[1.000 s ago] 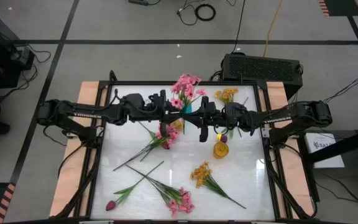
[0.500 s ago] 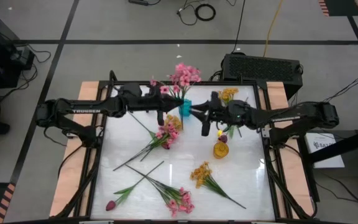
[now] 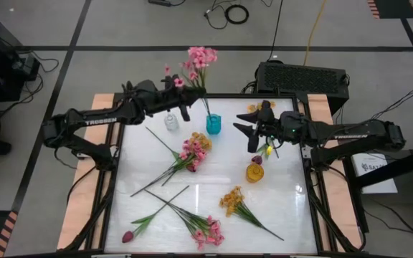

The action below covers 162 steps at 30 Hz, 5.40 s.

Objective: Sort flowers into vase by color
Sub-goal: Put the top pink flowers into the blue vase

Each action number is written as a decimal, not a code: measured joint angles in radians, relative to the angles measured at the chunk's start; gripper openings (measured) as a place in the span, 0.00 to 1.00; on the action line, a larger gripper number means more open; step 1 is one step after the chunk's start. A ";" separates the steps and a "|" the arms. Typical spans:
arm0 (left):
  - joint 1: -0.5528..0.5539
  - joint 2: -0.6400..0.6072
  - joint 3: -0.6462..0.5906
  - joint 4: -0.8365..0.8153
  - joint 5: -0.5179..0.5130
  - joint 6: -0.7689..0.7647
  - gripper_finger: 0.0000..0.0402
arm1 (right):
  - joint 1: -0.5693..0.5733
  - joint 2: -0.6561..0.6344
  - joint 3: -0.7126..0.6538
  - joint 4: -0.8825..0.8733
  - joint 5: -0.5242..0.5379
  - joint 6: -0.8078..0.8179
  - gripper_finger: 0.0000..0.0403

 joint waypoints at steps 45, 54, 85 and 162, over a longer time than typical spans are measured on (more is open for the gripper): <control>0.057 0.149 0.000 -0.168 -0.063 0.034 0.55 | 0.001 0.000 -0.001 -0.007 0.000 -0.030 0.37; 0.052 0.149 -0.001 -0.250 -0.040 0.034 0.63 | 0.001 0.000 -0.001 -0.012 0.000 -0.029 0.37; 0.068 -0.161 -0.001 -0.794 -0.059 0.155 0.53 | 0.001 0.000 -0.002 -0.127 -0.005 0.059 0.37; -0.745 -0.303 -0.272 -1.221 -0.457 -0.696 0.06 | 0.000 0.000 -0.001 -0.124 -0.008 0.028 0.37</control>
